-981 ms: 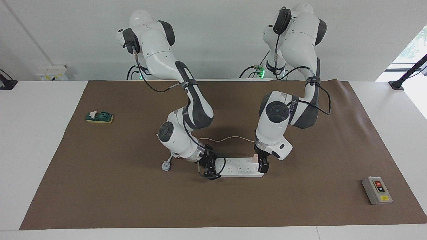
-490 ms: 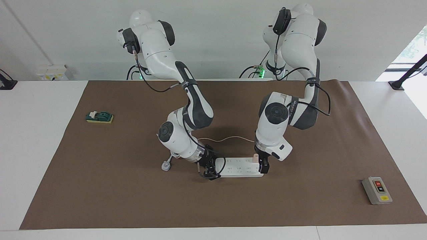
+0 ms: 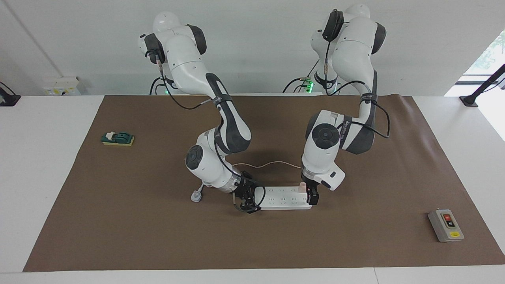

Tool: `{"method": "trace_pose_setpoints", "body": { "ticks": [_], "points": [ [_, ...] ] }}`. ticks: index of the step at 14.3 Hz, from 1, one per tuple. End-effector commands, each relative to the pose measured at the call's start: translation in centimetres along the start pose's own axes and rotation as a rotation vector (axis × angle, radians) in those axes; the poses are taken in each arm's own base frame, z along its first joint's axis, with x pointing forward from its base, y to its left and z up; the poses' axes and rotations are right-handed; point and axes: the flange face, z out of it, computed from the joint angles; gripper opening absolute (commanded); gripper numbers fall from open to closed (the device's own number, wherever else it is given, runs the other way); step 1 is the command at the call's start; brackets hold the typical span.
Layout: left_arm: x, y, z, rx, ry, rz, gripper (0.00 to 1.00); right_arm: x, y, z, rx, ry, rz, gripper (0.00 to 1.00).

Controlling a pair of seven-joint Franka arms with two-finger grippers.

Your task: Unplug charger and place it aside

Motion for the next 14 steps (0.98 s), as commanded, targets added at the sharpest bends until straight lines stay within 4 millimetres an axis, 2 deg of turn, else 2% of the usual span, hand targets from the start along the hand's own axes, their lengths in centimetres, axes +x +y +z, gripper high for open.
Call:
{"method": "trace_pose_setpoints", "body": {
  "ticks": [1, 4, 6, 10, 11, 13, 14],
  "points": [
    [-0.1, -0.6, 0.3, 0.015, 0.04, -0.009, 1.0, 0.3, -0.7, -0.3, 0.013, -0.03, -0.022, 0.0],
    [-0.2, -0.8, 0.3, 0.027, 0.044, -0.008, 0.91, 0.3, -0.7, -0.4, 0.011, -0.033, -0.021, 0.0],
    [-0.2, -1.0, 0.1, 0.034, 0.044, -0.008, 0.78, 0.4, -0.7, -0.4, 0.009, -0.033, -0.02, 0.0],
    [-0.4, -1.0, -0.3, 0.029, 0.035, 0.009, 0.77, 0.3, -0.6, -0.3, -0.003, -0.035, -0.02, 0.0],
    [-0.5, -1.0, -0.5, 0.025, 0.032, 0.014, 0.73, 0.4, -0.6, -0.3, -0.002, -0.035, -0.02, 0.0],
    [-0.2, -0.8, -0.9, 0.018, 0.023, 0.045, 0.38, 0.3, -0.6, -0.3, -0.002, -0.036, -0.019, 0.0],
    [-0.2, -0.8, -1.2, 0.021, 0.004, 0.054, 0.32, 0.3, -0.6, -0.3, -0.002, -0.036, -0.019, 0.0]
  ]
}}
